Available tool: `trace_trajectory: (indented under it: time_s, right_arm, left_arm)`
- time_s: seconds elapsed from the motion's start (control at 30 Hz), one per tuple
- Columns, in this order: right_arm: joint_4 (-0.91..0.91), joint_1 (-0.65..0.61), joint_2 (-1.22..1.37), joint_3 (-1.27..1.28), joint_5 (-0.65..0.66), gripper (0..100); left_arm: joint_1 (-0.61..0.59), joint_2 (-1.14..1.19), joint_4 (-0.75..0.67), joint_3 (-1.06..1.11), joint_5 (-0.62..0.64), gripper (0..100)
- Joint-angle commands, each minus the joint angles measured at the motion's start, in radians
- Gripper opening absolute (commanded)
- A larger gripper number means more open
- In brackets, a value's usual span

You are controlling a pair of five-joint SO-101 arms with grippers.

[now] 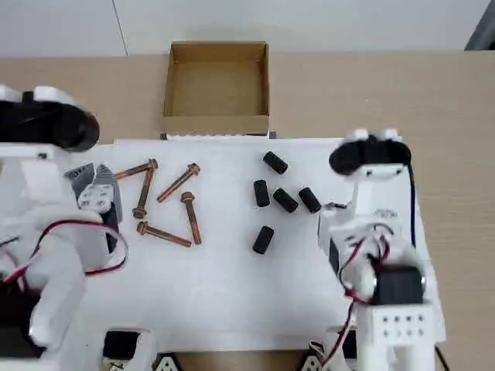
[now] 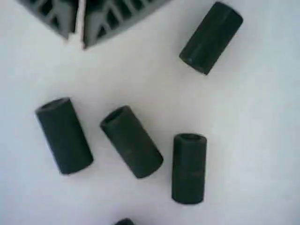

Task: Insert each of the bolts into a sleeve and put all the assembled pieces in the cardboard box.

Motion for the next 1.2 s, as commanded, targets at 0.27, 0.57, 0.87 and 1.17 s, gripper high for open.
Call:
trace_trajectory:
  time_s: [0.27,0.57,0.87,1.17]
  right_arm:
    - [0.348,-0.002,0.555,-0.611,0.161,0.4]
    - [0.392,-0.007,0.823,-0.833,0.285,0.4]
    - [0.392,-0.007,0.958,-0.836,0.555,1.3]
    - [0.352,-0.008,1.089,-0.836,0.592,14.7]
  left_arm:
    - [-0.006,0.193,0.015,-0.028,-0.124,4]
    - [-0.103,0.374,0.017,-0.028,-0.209,4]
    - [-0.215,0.552,0.017,-0.028,-0.209,4]
    - [-0.161,0.588,0.015,-0.028,-0.209,4]
